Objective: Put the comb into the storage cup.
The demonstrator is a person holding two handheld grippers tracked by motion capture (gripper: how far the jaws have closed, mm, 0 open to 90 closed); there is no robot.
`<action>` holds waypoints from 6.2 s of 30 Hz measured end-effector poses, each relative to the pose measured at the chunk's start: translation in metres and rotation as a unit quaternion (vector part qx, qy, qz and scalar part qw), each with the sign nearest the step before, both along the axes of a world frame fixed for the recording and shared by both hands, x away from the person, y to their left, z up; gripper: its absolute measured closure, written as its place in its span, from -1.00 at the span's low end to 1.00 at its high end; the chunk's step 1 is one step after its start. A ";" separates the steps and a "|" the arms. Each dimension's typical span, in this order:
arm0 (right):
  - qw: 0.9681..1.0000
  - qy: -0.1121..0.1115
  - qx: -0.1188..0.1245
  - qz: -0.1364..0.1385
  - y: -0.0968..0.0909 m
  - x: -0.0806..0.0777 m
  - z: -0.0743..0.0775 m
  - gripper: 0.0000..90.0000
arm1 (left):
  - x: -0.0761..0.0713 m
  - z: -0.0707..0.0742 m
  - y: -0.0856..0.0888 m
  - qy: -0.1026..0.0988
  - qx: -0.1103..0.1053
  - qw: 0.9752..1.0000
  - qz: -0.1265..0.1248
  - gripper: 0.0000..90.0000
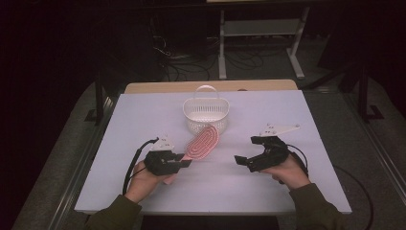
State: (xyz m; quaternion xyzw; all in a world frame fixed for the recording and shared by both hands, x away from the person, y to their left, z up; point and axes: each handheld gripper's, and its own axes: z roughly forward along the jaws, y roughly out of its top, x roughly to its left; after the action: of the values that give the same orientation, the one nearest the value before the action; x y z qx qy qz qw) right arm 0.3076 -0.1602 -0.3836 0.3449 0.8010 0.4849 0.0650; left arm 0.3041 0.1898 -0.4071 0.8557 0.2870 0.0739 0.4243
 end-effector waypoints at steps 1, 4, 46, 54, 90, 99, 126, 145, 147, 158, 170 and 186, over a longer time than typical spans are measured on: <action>1.000 0.001 0.002 0.001 0.002 0.001 0.001 -1.00 | 0.000 0.000 0.000 0.000 0.000 1.000 0.000 0.57; 1.000 0.001 0.005 0.006 0.007 0.004 0.002 -1.00 | -0.001 -0.001 0.000 -0.002 -0.002 1.000 0.005 0.57; 0.998 0.028 0.042 0.032 0.077 0.043 0.004 -1.00 | -0.006 -0.002 -0.005 -0.025 -0.003 1.000 0.009 0.57; 0.997 0.040 0.051 0.029 0.085 0.045 -0.001 -0.91 | -0.006 -0.003 -0.006 -0.029 -0.003 1.000 0.009 0.57; 0.992 0.083 0.089 0.040 0.086 0.049 -0.009 0.00 | -0.008 -0.004 -0.010 -0.045 0.010 0.999 0.004 0.56; 0.990 0.093 0.099 0.046 0.084 0.051 -0.011 0.12 | -0.008 -0.006 -0.010 -0.046 0.014 0.999 0.000 0.56; 0.982 0.099 0.137 0.083 0.083 0.049 -0.007 0.37 | -0.008 -0.006 -0.011 -0.061 0.019 0.998 -0.019 0.58; 0.981 0.086 0.151 0.082 0.080 0.048 -0.003 0.40 | -0.007 -0.007 -0.010 -0.053 0.020 0.998 -0.019 0.27; 0.982 0.084 0.152 0.079 0.078 0.048 -0.003 0.40 | -0.006 -0.008 -0.009 -0.051 0.021 0.998 -0.021 0.21; 0.984 0.078 0.149 0.064 0.071 0.050 -0.001 0.40 | -0.001 -0.008 0.002 -0.024 -0.004 1.000 -0.019 -0.04; 0.986 0.066 0.145 0.051 0.064 0.051 0.001 0.40 | -0.002 -0.011 0.019 -0.026 -0.004 0.999 -0.020 -0.33; 0.987 0.056 0.142 0.041 0.059 0.052 0.003 0.40 | -0.012 -0.022 0.057 -0.033 -0.003 0.999 -0.005 -0.87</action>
State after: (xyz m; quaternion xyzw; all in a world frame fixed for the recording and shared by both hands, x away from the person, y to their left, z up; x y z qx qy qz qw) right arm 0.3597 -0.1008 -0.3805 0.3439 0.7400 0.5760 -0.0491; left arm 0.2924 0.2465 -0.4291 0.8530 0.2689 0.0996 0.4361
